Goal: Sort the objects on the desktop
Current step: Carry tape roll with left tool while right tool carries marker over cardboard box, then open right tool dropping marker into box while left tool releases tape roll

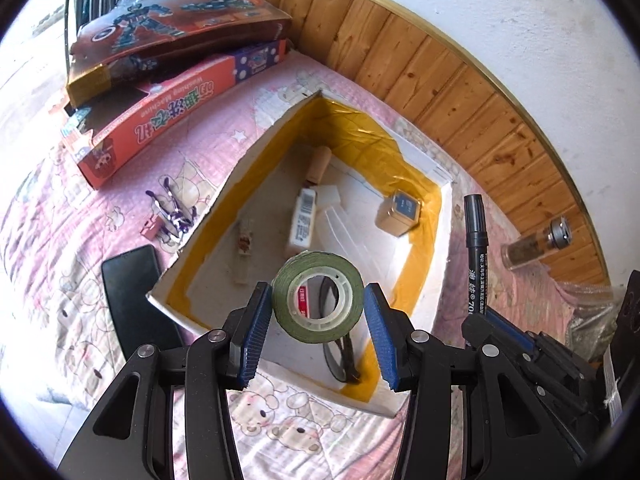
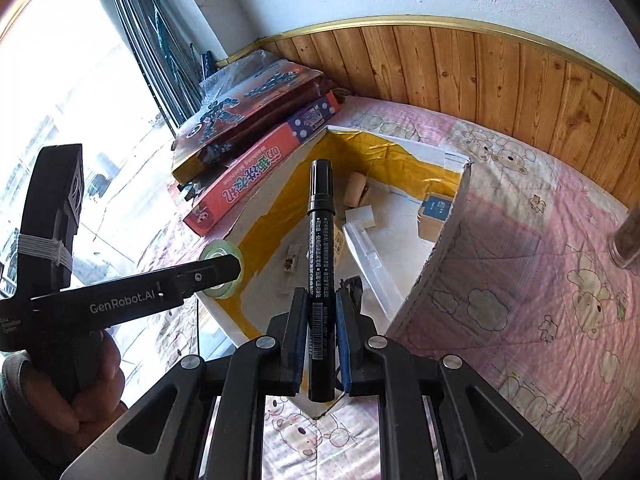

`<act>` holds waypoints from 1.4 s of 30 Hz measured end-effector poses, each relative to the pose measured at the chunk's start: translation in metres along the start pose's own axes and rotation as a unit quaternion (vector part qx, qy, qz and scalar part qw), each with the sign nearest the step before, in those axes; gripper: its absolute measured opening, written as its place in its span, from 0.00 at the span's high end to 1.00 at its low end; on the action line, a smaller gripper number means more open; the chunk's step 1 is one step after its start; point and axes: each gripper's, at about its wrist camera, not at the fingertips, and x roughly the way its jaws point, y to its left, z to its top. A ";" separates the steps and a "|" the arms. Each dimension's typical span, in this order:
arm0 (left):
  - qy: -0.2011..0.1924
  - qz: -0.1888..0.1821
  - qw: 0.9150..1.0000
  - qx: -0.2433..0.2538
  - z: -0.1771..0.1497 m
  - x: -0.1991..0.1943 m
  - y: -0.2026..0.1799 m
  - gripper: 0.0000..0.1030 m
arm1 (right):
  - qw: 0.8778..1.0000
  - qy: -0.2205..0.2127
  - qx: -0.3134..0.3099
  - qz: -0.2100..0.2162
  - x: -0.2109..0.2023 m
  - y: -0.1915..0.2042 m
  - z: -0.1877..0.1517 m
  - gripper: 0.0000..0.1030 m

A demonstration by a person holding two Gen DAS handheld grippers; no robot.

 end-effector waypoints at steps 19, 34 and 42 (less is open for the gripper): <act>0.068 0.063 0.994 0.059 0.023 0.070 0.007 0.53 | 0.997 0.070 0.031 -0.022 0.087 -0.046 0.058 0.86; 0.104 0.085 0.987 0.090 0.028 0.106 0.002 0.52 | 0.991 0.120 0.043 -0.041 0.148 -0.074 0.084 0.86; 0.118 0.093 0.985 0.084 0.031 0.116 0.007 0.51 | 0.989 0.136 0.041 -0.047 0.170 -0.077 0.093 0.85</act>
